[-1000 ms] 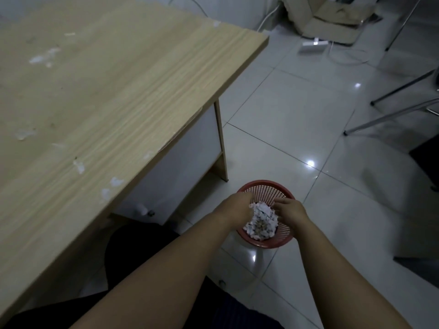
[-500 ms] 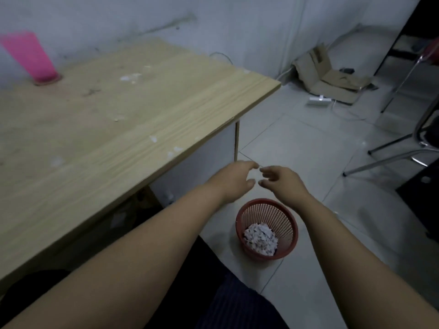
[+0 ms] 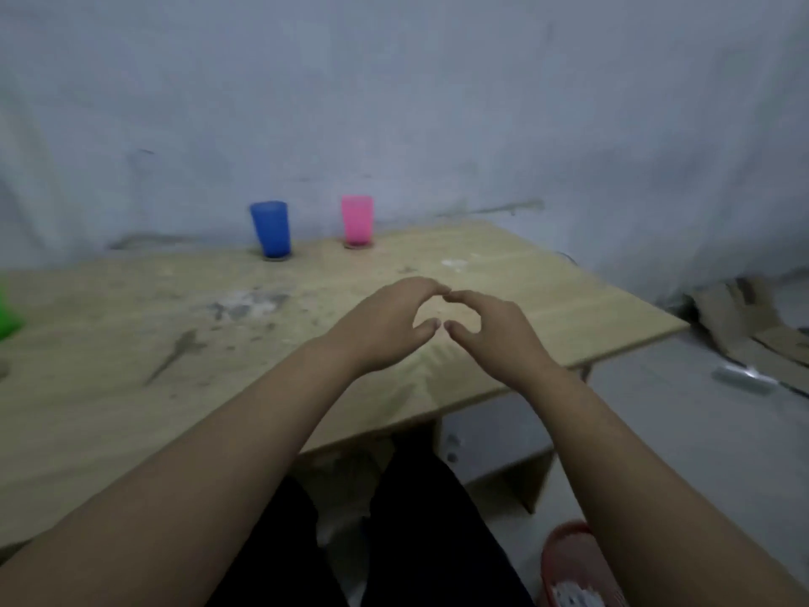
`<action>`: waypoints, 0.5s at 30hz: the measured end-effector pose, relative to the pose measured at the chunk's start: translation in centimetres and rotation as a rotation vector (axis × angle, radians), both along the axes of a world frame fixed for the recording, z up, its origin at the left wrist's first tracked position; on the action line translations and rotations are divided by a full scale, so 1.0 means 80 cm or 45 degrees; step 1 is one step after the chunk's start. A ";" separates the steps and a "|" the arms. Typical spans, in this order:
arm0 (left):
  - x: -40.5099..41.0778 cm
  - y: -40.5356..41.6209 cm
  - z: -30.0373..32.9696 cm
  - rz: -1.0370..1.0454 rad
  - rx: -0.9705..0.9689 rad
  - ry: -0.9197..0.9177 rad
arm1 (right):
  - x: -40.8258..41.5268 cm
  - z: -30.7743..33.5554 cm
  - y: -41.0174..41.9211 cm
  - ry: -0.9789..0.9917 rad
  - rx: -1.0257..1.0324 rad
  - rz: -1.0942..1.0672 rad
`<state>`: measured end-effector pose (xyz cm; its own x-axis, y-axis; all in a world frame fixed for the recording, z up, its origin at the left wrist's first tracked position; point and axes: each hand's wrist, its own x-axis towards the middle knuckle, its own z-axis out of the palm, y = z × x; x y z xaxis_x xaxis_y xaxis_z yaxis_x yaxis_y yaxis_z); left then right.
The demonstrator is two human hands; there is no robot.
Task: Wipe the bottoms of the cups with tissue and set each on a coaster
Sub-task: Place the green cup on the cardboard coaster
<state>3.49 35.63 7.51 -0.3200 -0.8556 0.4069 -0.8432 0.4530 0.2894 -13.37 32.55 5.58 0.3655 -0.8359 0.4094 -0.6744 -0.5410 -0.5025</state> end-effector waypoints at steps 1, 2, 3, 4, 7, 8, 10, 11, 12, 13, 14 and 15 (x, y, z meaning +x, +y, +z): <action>0.020 0.006 0.001 0.044 0.002 0.003 | 0.020 0.003 -0.001 0.022 -0.008 0.051; 0.050 0.014 0.002 0.111 -0.001 0.009 | 0.050 0.007 -0.001 0.031 -0.023 0.112; 0.082 0.025 0.002 0.193 -0.004 0.013 | 0.083 0.011 -0.001 0.046 -0.034 0.186; 0.111 0.035 0.002 0.270 -0.001 0.015 | 0.113 0.013 0.000 0.057 -0.036 0.249; 0.191 0.066 -0.001 0.475 0.000 0.026 | 0.199 0.017 0.001 0.136 -0.053 0.435; 0.214 0.075 -0.002 0.538 0.009 0.023 | 0.224 0.017 0.002 0.176 -0.053 0.488; 0.266 0.096 -0.007 0.681 0.016 -0.001 | 0.284 0.018 0.004 0.269 -0.046 0.606; 0.292 0.107 -0.011 0.754 0.021 -0.021 | 0.314 0.018 0.005 0.316 -0.041 0.656; 0.312 0.115 -0.016 0.814 0.030 -0.047 | 0.337 0.016 0.005 0.361 -0.043 0.694; 0.332 0.122 -0.021 0.885 0.040 -0.066 | 0.361 0.015 0.005 0.400 -0.049 0.731; 0.347 0.128 -0.027 0.951 0.048 -0.070 | 0.381 0.013 0.003 0.436 -0.050 0.760; 0.366 0.136 -0.031 1.030 0.057 -0.062 | 0.408 0.011 0.002 0.468 -0.060 0.798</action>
<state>32.74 46.49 5.01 0.3883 -0.8447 0.3685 -0.9168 -0.3137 0.2470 19.23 32.75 6.43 0.8907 -0.4089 0.1989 -0.3514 -0.8966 -0.2696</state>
